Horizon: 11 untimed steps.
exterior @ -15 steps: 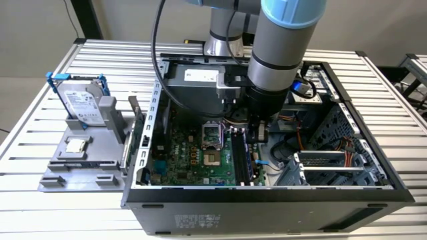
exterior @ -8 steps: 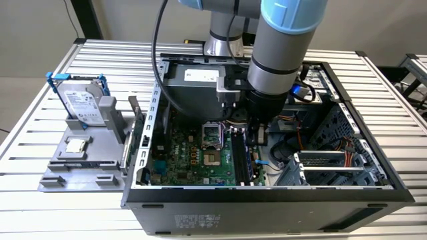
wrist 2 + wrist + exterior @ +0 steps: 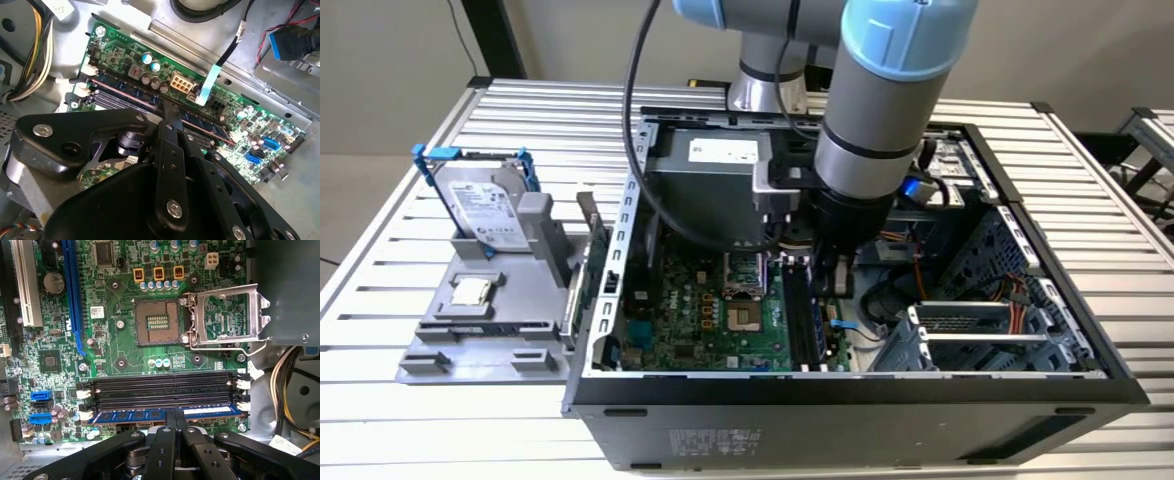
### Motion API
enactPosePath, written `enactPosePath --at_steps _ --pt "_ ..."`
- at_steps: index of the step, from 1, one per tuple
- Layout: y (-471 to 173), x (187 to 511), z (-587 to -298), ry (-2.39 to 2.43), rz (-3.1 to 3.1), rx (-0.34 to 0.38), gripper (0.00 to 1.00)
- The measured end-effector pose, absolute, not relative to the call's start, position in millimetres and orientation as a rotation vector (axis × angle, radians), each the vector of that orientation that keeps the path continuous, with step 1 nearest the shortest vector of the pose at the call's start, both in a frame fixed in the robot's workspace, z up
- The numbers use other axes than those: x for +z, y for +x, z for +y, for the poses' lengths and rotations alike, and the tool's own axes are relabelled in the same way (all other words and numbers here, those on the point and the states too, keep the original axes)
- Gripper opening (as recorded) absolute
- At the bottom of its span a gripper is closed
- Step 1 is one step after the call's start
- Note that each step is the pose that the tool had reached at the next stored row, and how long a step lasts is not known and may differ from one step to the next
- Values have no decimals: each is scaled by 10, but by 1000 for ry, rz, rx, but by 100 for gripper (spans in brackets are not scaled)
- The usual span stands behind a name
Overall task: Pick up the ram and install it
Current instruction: 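Press down the ram until it locks into place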
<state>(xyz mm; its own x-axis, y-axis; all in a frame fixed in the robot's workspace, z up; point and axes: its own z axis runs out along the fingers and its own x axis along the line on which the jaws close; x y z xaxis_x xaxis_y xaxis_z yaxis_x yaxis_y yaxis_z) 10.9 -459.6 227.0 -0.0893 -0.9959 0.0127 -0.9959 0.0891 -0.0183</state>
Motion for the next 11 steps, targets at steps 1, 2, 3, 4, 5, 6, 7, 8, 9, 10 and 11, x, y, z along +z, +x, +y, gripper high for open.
enactPosePath --at_steps 1,2,3,4,5,6,7,8,9,10,11 --pt "109 2258 -4597 -2118 2316 -35 0" --pt "109 2242 -4597 -2119 2317 -35 0" --pt "109 2228 -4598 -2119 2317 -36 0" --pt "109 2210 -4598 -2119 2317 -36 0" --pt "109 2193 -4599 -2120 2317 -36 0" --pt "109 2178 -4599 -2119 2317 -37 0" --pt "109 2168 -4598 -2119 2317 -37 0" --pt "109 2168 -4597 -2120 2317 -37 0" --pt "110 2168 -4596 -2120 2317 -37 0" --pt "109 2166 -4596 -2119 2317 -36 0" --pt "110 2172 -4595 -2120 2318 -37 0"
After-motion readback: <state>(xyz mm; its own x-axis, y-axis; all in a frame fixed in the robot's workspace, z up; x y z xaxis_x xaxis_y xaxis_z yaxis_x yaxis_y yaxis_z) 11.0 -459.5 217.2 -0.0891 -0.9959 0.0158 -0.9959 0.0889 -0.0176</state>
